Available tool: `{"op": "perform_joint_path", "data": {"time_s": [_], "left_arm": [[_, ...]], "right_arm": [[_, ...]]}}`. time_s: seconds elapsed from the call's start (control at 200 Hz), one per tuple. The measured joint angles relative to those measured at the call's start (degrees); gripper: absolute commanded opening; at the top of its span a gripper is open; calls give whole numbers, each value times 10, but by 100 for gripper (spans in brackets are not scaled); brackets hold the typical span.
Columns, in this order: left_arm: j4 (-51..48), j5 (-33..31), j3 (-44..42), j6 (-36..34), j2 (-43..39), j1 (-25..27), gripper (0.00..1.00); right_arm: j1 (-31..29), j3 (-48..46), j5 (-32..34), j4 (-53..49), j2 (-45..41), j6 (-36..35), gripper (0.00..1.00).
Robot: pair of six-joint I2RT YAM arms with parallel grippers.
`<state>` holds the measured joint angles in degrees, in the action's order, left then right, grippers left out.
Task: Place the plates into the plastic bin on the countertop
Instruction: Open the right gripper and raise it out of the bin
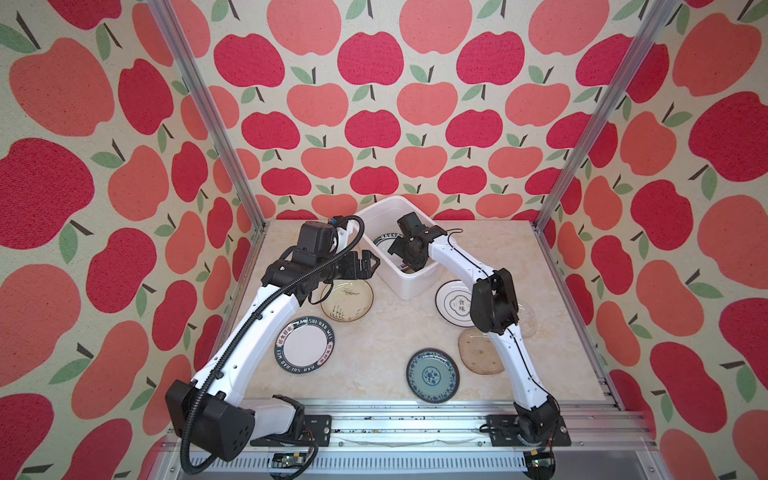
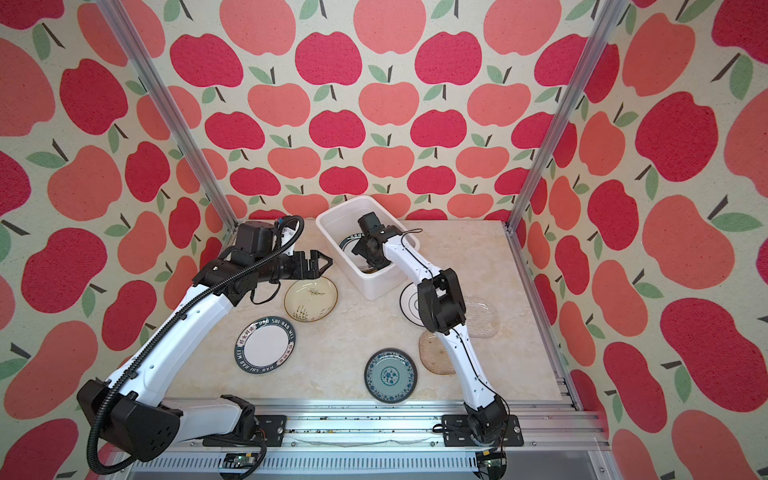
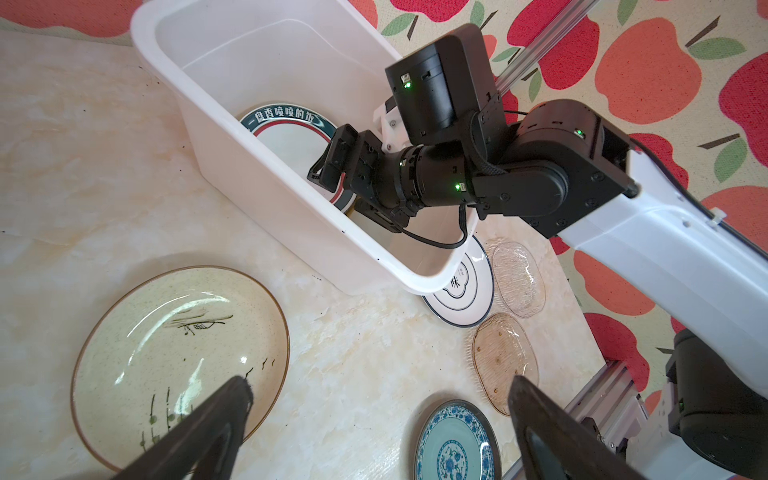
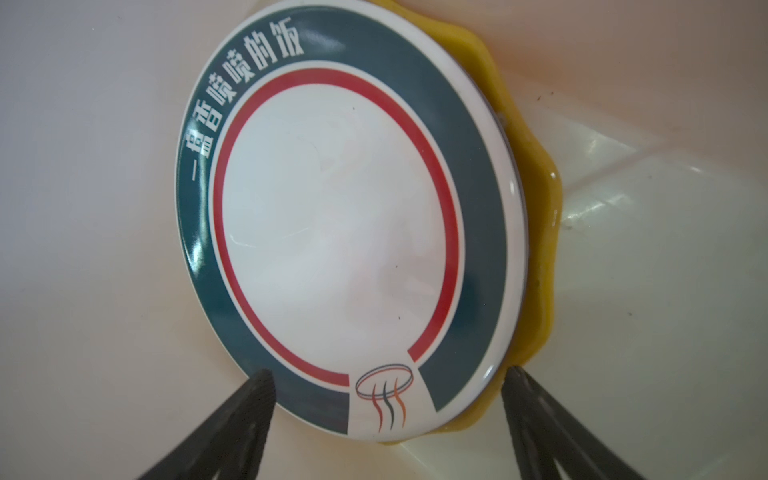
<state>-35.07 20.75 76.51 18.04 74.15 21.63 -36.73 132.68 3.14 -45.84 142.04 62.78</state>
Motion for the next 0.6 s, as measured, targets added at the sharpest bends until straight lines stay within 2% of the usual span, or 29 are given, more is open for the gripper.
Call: {"op": "perform_joint_path", "data": {"time_s": [0.395,0.6], "left_arm": [[-1,-3,0,-1,0,0,99],[-1,-18,0,0,0,0,99]], "right_arm": [[0,47,-2,-35,12,-40,90],[-5,47,2,-17,-28,-94,90]]}}
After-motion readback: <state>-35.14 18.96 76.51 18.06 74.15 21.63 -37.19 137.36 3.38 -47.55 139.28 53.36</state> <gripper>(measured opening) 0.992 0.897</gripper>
